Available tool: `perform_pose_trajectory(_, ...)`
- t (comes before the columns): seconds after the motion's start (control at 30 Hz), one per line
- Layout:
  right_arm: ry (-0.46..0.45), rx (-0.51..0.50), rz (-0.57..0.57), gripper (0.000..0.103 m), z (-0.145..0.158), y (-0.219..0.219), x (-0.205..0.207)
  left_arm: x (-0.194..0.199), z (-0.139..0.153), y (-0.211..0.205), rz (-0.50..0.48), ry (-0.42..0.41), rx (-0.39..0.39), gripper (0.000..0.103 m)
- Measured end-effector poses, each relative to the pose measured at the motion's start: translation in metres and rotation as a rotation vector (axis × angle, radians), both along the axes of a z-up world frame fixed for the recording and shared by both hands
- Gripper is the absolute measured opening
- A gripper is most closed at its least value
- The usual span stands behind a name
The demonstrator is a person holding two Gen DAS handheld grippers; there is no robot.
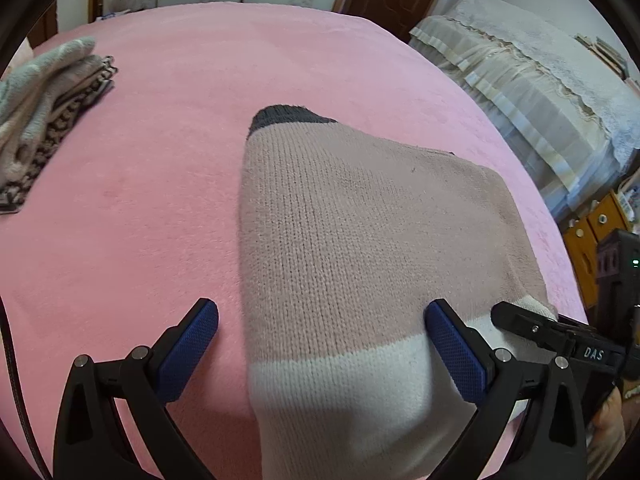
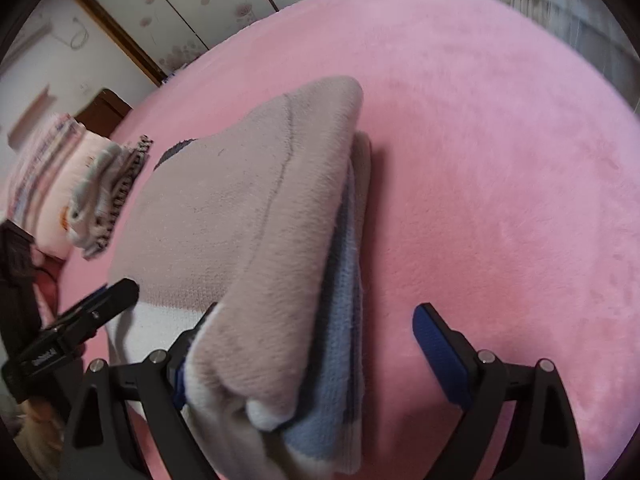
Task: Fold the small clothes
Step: 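Grasp the folded pink-and-white bundle from both sides with both tools, then lift and carry the bundle with both tools toward the folded clothes stack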
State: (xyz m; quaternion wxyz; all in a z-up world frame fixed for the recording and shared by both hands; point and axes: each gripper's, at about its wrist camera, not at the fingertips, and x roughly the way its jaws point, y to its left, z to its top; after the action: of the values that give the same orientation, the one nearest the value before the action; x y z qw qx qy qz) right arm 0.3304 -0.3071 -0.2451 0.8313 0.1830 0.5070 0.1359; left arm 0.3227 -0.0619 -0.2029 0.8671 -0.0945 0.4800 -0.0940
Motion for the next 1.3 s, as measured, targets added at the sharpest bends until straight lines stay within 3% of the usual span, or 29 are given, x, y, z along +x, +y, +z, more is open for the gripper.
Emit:
perform_pose_trajectory(0.27,0.006,0.067,0.071,0.103,-0.013,-0.004,0.008,0.015,-0.026,0.019,-0.038,0.076,-0.174,0.103)
perform_pose_trajectory(0.53,-0.066,0.063,0.166,0.102,-0.011,0.007,0.017,0.019,-0.037,0.022,-0.068,0.072,-0.220,0.103)
perform_pose_trajectory(0.63,-0.066,0.117,0.206,0.093,-0.012,0.012,0.023,0.023,-0.041,0.026,-0.077,0.077,-0.244,0.103)
perform_pose_trajectory(0.7,-0.049,0.196,0.240,0.075,-0.015,0.014,0.027,0.024,-0.043,0.028,-0.081,0.083,-0.261,0.103)
perform_pose_trajectory(0.83,-0.044,0.251,0.260,0.065,-0.016,0.013,0.028,0.025,-0.045,0.029,-0.095,0.084,-0.280,0.103)
perform_pose_trajectory(0.87,-0.044,0.259,0.256,0.061,-0.016,0.013,0.027,0.025,-0.044,0.028,-0.100,0.079,-0.277,0.100)
perform_pose_trajectory(0.9,-0.044,0.265,0.249,0.057,-0.015,0.012,0.025,0.024,-0.042,0.027,-0.115,0.068,-0.290,0.087)
perform_pose_trajectory(1.1,-0.073,0.229,0.194,0.046,-0.002,0.014,0.013,0.013,-0.027,0.020,-0.103,0.026,-0.245,0.065)
perform_pose_trajectory(1.3,-0.112,0.156,0.154,0.042,0.022,0.030,-0.007,-0.008,0.001,0.013,-0.072,-0.020,-0.144,0.055)
